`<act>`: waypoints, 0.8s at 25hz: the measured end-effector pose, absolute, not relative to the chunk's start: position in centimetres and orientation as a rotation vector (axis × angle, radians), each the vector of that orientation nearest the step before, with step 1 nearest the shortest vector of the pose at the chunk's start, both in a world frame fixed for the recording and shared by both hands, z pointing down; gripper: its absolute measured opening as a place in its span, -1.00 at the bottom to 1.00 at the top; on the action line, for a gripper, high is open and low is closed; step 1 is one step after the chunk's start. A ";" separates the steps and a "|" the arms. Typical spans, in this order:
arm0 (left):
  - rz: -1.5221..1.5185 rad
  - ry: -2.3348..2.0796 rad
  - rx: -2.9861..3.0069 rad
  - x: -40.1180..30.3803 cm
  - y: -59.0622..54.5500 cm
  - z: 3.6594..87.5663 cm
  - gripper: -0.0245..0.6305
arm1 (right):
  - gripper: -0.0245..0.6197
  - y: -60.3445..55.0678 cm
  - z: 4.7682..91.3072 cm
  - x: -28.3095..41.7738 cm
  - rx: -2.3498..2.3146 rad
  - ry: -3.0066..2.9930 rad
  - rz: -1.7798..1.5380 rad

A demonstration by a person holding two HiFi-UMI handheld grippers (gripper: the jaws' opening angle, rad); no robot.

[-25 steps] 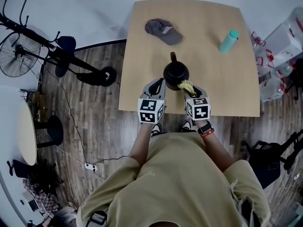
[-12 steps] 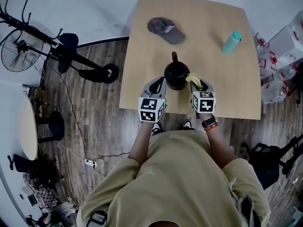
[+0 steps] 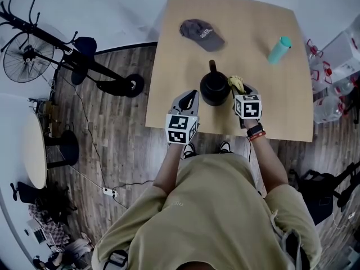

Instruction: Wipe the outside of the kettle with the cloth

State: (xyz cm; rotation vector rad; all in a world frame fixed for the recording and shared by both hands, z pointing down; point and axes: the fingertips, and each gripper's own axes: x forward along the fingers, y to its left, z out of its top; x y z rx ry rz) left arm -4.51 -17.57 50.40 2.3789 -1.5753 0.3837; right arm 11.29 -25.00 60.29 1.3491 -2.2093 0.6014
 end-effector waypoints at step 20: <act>0.381 -1.466 2.417 -10.2 -14.6 51.3 -0.85 | -0.47 -12.4 60.4 4.9 1.460 -2.205 0.846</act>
